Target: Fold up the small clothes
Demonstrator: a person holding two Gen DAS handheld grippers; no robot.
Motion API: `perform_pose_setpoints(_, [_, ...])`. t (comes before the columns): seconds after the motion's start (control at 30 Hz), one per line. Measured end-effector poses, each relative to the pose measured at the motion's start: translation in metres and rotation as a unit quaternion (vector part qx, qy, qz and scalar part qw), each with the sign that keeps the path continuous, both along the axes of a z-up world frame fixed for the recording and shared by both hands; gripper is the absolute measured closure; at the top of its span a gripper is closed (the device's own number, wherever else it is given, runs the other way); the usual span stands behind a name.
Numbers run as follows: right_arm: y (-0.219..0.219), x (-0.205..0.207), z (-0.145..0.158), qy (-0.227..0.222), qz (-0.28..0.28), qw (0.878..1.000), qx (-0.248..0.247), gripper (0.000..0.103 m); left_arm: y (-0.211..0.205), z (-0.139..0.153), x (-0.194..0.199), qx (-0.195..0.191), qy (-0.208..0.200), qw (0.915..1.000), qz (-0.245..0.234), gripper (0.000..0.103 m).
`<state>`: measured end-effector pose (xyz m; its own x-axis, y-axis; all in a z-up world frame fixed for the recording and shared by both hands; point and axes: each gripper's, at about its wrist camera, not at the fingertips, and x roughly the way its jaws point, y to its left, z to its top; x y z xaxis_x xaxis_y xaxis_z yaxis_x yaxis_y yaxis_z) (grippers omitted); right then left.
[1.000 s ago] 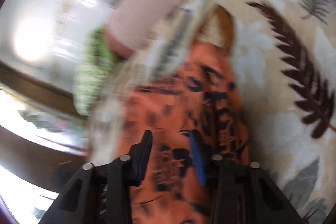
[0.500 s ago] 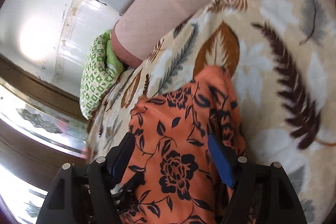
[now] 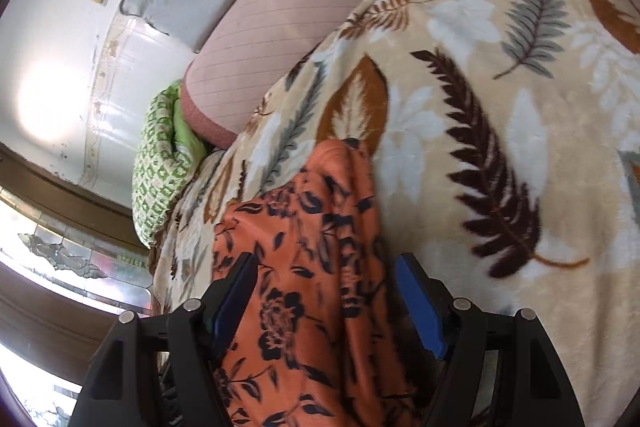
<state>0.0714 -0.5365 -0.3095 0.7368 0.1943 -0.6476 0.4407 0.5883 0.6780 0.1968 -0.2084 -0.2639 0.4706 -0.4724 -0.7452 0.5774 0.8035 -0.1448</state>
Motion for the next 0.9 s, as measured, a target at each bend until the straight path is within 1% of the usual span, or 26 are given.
perform_pose_setpoints(0.13, [-0.009,0.000,-0.012,0.014,0.006,1.000,0.016,0.028,0.004,0.004,0.006,-0.039,0.022,0.9988,-0.019,0.006])
perform_pose_setpoints(0.2, [-0.014,-0.001,-0.017,0.018,0.010,1.000,0.019,0.028,0.007,0.005,0.013,-0.064,0.042,0.9965,-0.034,0.006])
perform_pose_setpoints(0.3, [-0.018,-0.002,-0.021,0.012,0.017,0.999,0.034,0.028,0.011,0.005,0.021,-0.083,0.055,0.9943,-0.038,0.006])
perform_pose_setpoints(0.4, [-0.020,0.000,-0.022,0.006,0.030,0.999,0.044,0.028,0.012,0.001,0.031,-0.100,0.089,0.9896,-0.052,0.006])
perform_pose_setpoints(0.53, [-0.018,0.003,-0.023,0.014,0.051,0.998,0.031,0.028,0.011,-0.012,0.044,-0.124,0.141,0.9799,-0.067,0.006])
perform_pose_setpoints(0.6, [-0.016,0.005,-0.023,0.012,0.063,0.997,0.033,0.028,0.005,-0.023,0.050,-0.120,0.176,0.9739,-0.079,0.006])
perform_pose_setpoints(0.67, [-0.012,0.008,-0.025,0.010,0.073,0.996,0.041,0.028,0.002,-0.032,0.054,-0.117,0.191,0.9717,-0.076,0.006])
perform_pose_setpoints(0.73, [-0.007,0.013,-0.029,0.012,0.088,0.995,0.055,0.028,-0.001,-0.041,0.057,-0.124,0.213,0.9660,-0.078,0.006])
perform_pose_setpoints(0.8, [0.003,0.021,-0.033,0.026,0.098,0.994,0.049,0.028,-0.006,-0.047,0.056,-0.124,0.228,0.9618,-0.086,0.006])
perform_pose_setpoints(0.83, [0.007,0.025,-0.036,0.033,0.105,0.993,0.049,0.028,-0.009,-0.047,0.053,-0.120,0.224,0.9631,-0.090,0.006])
perform_pose_setpoints(0.9, [0.018,0.035,-0.046,0.045,0.127,0.989,0.068,0.026,-0.015,-0.046,0.046,-0.105,0.208,0.9673,-0.101,0.006])
